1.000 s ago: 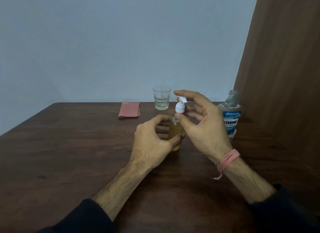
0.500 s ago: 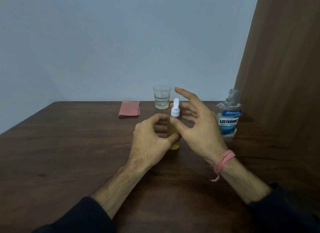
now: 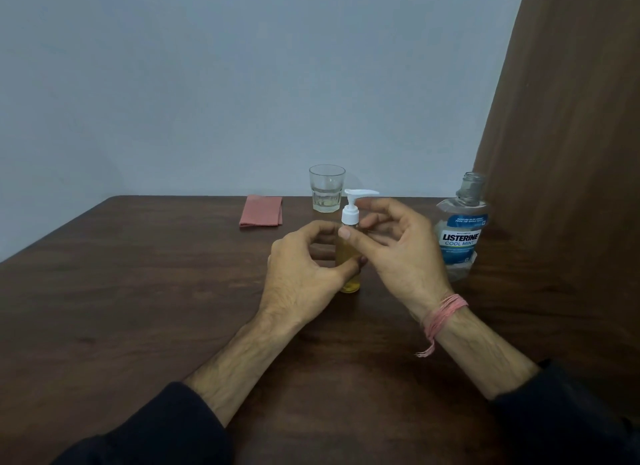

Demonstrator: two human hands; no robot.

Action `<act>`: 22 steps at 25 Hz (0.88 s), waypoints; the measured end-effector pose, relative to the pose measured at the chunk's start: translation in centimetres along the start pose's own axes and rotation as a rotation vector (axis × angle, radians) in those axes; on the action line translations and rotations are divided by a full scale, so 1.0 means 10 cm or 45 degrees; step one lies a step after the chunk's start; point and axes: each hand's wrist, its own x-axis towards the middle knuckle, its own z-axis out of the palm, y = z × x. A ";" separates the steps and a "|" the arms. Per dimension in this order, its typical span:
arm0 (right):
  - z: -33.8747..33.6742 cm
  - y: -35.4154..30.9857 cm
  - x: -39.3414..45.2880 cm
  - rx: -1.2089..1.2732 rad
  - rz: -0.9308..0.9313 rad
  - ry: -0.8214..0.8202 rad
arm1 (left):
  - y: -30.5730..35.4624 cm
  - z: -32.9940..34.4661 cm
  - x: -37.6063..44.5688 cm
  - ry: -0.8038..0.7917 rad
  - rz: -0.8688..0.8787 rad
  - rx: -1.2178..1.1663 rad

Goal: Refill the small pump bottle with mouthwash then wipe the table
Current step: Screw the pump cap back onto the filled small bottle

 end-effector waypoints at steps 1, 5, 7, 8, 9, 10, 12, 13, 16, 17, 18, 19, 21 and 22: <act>0.01 0.01 0.00 -0.019 0.004 -0.007 | 0.00 0.00 0.00 -0.001 0.003 0.008; 0.00 0.06 0.01 -0.017 0.052 -0.007 | 0.00 -0.02 -0.01 -0.009 -0.003 0.037; -0.03 0.08 0.03 0.045 0.116 -0.003 | 0.00 -0.02 -0.01 -0.020 -0.019 0.036; -0.03 0.09 0.03 0.060 0.122 -0.006 | 0.00 -0.03 -0.01 -0.019 -0.027 0.038; -0.03 0.10 0.02 0.064 0.110 -0.002 | 0.00 -0.03 -0.01 -0.020 -0.031 0.046; -0.03 0.10 0.02 0.059 0.087 0.002 | 0.01 -0.03 0.00 -0.023 -0.030 0.063; -0.02 0.10 0.03 0.041 0.036 -0.051 | 0.02 -0.03 0.00 -0.034 -0.029 0.084; -0.03 0.11 0.03 0.037 0.025 -0.101 | 0.03 -0.03 -0.01 -0.043 -0.030 0.079; -0.03 0.12 0.04 0.059 0.036 -0.183 | 0.03 -0.03 -0.02 -0.064 -0.039 0.069; -0.03 0.12 0.04 0.041 0.025 -0.163 | 0.04 -0.03 -0.02 -0.068 -0.040 0.071; -0.03 0.13 0.04 0.014 0.011 -0.127 | 0.03 -0.03 -0.02 -0.069 -0.034 0.073; -0.03 0.13 0.04 0.009 0.012 -0.087 | 0.03 -0.02 -0.02 -0.071 -0.028 0.073; -0.05 0.13 0.05 0.090 0.077 -0.046 | 0.04 -0.03 -0.02 -0.082 -0.026 0.068; -0.06 0.13 0.05 0.125 0.105 -0.066 | 0.04 -0.02 -0.02 -0.090 -0.026 0.068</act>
